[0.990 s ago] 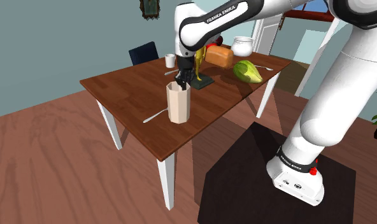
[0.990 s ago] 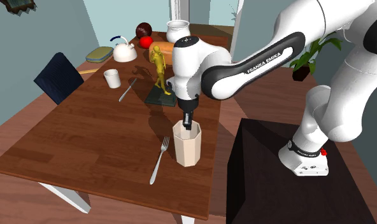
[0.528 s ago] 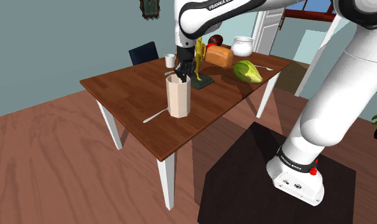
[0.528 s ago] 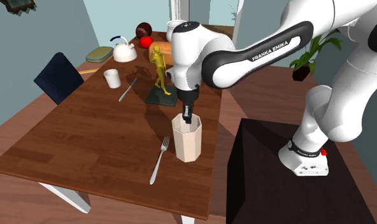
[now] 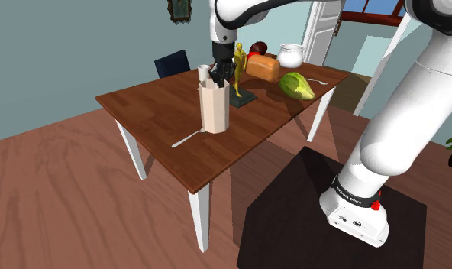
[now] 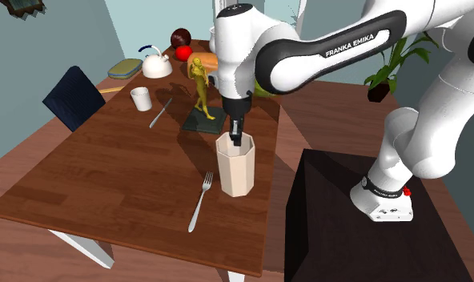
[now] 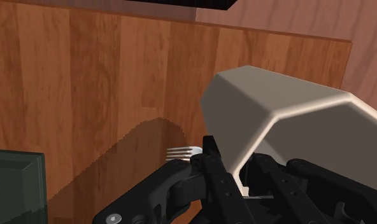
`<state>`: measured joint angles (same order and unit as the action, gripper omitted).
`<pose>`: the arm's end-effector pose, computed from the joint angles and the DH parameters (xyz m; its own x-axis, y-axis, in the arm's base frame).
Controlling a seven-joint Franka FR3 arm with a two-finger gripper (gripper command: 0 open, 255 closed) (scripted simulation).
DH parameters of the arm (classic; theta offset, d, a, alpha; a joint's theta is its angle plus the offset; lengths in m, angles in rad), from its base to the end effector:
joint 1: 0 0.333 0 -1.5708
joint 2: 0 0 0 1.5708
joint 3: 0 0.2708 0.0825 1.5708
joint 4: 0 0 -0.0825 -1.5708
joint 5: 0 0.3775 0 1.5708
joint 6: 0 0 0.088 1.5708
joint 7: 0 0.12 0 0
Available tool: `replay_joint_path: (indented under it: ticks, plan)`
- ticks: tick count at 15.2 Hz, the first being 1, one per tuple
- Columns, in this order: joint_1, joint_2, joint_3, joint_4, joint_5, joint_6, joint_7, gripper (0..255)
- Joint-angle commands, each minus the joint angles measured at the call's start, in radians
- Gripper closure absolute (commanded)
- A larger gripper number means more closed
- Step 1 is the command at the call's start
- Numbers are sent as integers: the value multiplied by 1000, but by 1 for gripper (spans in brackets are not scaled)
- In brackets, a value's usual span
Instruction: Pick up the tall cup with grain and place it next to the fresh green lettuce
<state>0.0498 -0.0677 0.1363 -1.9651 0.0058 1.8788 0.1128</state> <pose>0.5244 0.1001 0.4438 0.9973 0.0710 -0.0187 0.0711 -0.9975 0.0058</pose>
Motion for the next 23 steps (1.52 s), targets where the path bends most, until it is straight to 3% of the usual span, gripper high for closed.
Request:
replay_joint_path:
  ticks: [1, 23]
  plan:
    - [0, -2, 0, 25, 0, -27, 0, 255]
    - [0, 21, 0, 349, -3, -328, 1, 255]
